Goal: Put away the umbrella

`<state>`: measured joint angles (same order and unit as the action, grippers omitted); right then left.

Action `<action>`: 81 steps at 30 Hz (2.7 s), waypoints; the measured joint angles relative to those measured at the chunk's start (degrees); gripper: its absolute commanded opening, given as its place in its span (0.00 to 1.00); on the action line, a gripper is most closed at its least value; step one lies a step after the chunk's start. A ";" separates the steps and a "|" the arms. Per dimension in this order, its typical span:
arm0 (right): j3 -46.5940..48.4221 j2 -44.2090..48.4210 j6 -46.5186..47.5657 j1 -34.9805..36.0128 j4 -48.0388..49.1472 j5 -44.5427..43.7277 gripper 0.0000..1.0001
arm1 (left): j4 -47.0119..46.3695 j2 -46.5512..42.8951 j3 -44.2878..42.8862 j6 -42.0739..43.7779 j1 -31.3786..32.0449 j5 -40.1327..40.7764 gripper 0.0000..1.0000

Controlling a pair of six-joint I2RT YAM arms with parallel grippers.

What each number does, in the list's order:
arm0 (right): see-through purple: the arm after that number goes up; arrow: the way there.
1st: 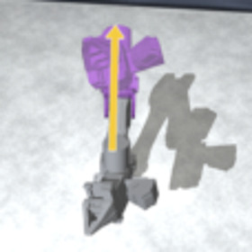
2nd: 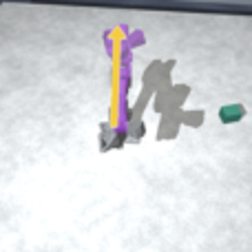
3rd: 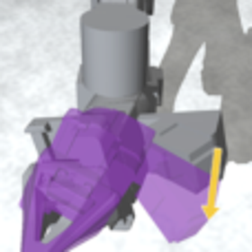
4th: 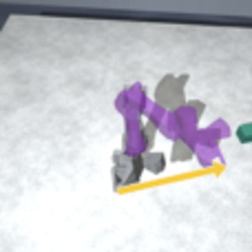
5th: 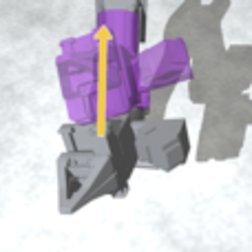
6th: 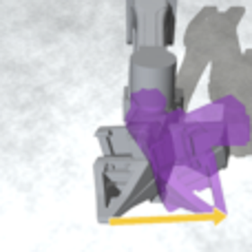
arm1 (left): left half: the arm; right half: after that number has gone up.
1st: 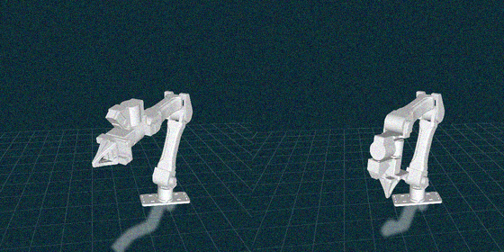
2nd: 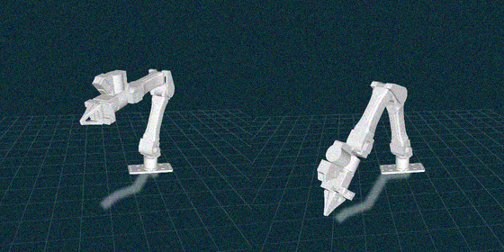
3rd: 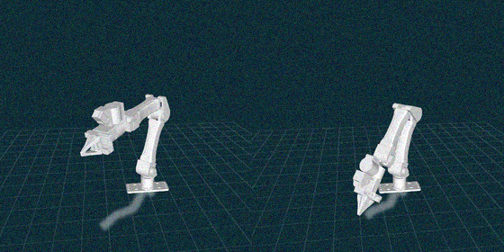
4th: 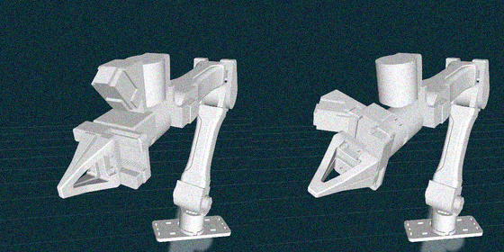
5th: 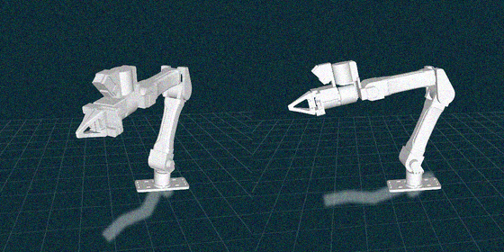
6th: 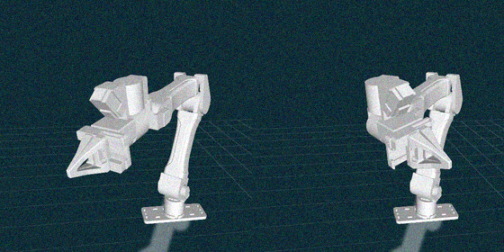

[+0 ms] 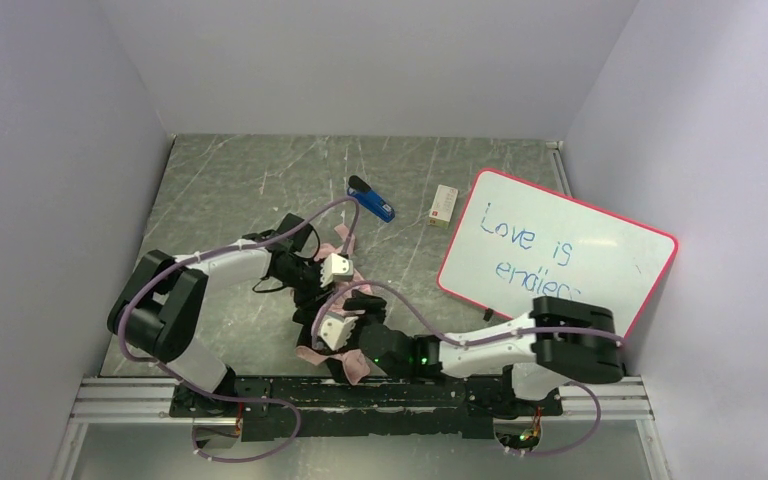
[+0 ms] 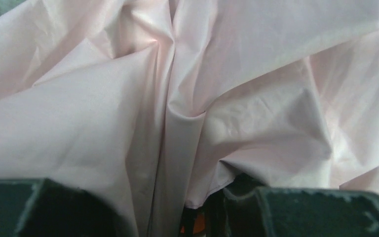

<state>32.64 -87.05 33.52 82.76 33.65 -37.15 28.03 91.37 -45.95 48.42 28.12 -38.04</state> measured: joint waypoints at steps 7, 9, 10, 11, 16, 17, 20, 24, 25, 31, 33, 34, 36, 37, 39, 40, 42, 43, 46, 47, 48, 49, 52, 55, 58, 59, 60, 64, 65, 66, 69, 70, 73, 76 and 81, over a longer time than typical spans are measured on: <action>0.39 10.71 -18.58 1.09 -10.91 -4.07 0.73 | -2.29 -0.76 0.48 -4.42 0.44 2.40 0.05; 1.62 12.33 -27.47 1.09 -15.93 -5.77 0.75 | -3.21 -1.09 0.81 -5.44 0.57 3.13 0.05; 2.12 12.87 -31.47 1.09 -17.75 -6.27 0.78 | -3.65 -1.22 0.92 -5.88 0.61 3.45 0.05; 2.75 13.53 -37.62 1.09 -20.24 -6.95 0.80 | -4.20 -1.29 1.03 -6.29 0.61 3.74 0.05; 3.30 14.47 -56.08 1.22 -24.52 -7.45 0.84 | -6.34 -1.29 1.07 -8.00 0.61 5.09 0.05; 3.28 14.25 -58.31 1.27 -24.48 -7.48 0.85 | -6.60 -1.29 1.07 -8.28 0.61 5.33 0.05; 3.28 12.57 -64.54 1.55 -23.06 -7.72 0.88 | -7.56 -1.29 1.07 -9.03 0.61 6.12 0.05; 5.44 6.71 -71.30 2.12 -23.71 -10.25 0.92 | -8.59 -1.40 1.14 -9.57 0.61 7.02 0.05; 6.69 4.59 -72.70 2.19 -24.20 -10.82 0.93 | -8.85 -1.53 1.25 -9.68 0.61 7.32 0.05; 10.43 -2.25 -77.94 0.74 -26.77 -10.12 0.91 | -10.56 -2.82 2.34 -9.75 0.59 8.81 0.05; 10.40 -2.91 -79.12 -0.09 -27.08 -9.42 0.91 | -10.97 -3.23 2.73 -9.70 0.61 9.27 0.05; 10.40 -3.37 -79.58 -0.50 -27.12 -8.94 0.92 | -11.06 -3.32 2.78 -9.73 0.61 9.46 0.05; 10.43 -4.98 -80.04 -1.09 -27.17 -8.11 0.92 | -11.10 -3.32 2.78 -9.73 0.61 9.57 0.05; 10.45 -6.12 -80.11 -1.22 -27.21 -7.61 0.92 | -11.10 -3.32 2.78 -9.73 0.61 9.57 0.05; 10.73 -8.76 -80.15 -1.27 -27.54 -6.56 0.92 | -11.10 -3.32 2.78 -9.73 0.61 9.57 0.05; 10.75 -9.92 -80.15 -1.27 -27.58 -5.86 0.91 | -11.10 -3.32 2.78 -9.70 0.61 9.57 0.05; 10.75 -11.41 -79.95 -1.33 -27.50 -5.09 0.87 | -11.10 -3.32 2.78 -9.70 0.61 9.60 0.05; 10.78 -11.58 -79.93 -1.33 -27.30 -4.96 0.82 | -11.10 -3.32 2.78 -9.70 0.61 9.60 0.05; 10.78 -11.56 -80.02 -1.42 -27.67 -4.81 0.57 | -11.10 -3.32 2.78 -9.68 0.61 9.62 0.05; 10.78 -11.54 -80.24 -1.55 -27.89 -4.79 0.52 | -11.10 -3.32 2.78 -9.68 0.61 9.62 0.05; 10.75 -11.45 -80.50 -1.62 -28.20 -4.63 0.48 | -11.08 -3.32 2.78 -9.66 0.61 9.64 0.05; 10.58 -11.26 -80.67 -1.68 -28.41 -4.57 0.45 | -11.10 -3.32 2.78 -9.64 0.61 9.68 0.05; 9.44 -10.16 -79.73 -1.84 -28.55 -3.67 0.38 | -11.10 -3.32 2.78 -9.35 0.61 9.73 0.05; 8.39 -8.76 -76.85 -1.86 -28.57 -1.49 0.29 | -11.10 -3.32 2.80 -9.18 0.61 9.79 0.05; 7.19 -7.21 -74.31 -1.88 -28.85 0.85 0.24 | -11.13 -3.32 2.80 -9.18 0.61 9.88 0.05; 6.91 -6.71 -74.14 -1.90 -29.27 1.29 0.25 | -11.13 -3.32 2.80 -9.18 0.66 9.92 0.05; 6.71 -6.19 -73.94 -1.90 -29.81 1.68 0.29 | -11.13 -3.32 2.80 -9.18 0.68 9.99 0.05; 5.84 -3.80 -73.20 -1.88 -31.89 2.40 0.62 | -11.17 -3.32 2.80 -9.20 0.72 10.05 0.05; 5.42 -2.93 -72.70 -1.86 -32.04 2.73 0.68 | -11.17 -3.32 2.80 -9.16 0.72 10.05 0.05; 4.83 -1.79 -71.69 -1.86 -31.91 3.19 0.72 | -11.17 -3.34 2.80 -9.07 0.72 10.03 0.05; 2.84 3.06 -67.01 -1.79 -30.21 5.16 0.77 | -11.32 -3.78 2.91 -8.35 0.72 10.38 0.05; 2.19 5.14 -65.35 -1.77 -29.42 5.66 0.78 | -11.85 -4.35 3.32 -7.76 0.70 10.67 0.05; -0.20 12.15 -60.37 -1.73 -25.83 5.88 0.78 | -13.25 -7.39 5.73 -5.68 0.70 11.17 0.05; -4.44 20.94 -54.80 -3.08 -20.94 6.27 0.77 | -14.23 -11.54 8.74 -3.50 0.59 11.89 0.05; -9.14 31.17 -48.19 -14.08 -18.23 12.70 0.76 | -15.98 -16.63 12.41 -1.36 0.59 12.98 0.05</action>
<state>23.51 -55.88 -14.68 68.69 15.42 -24.45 12.05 74.74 -33.54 47.07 28.71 -25.06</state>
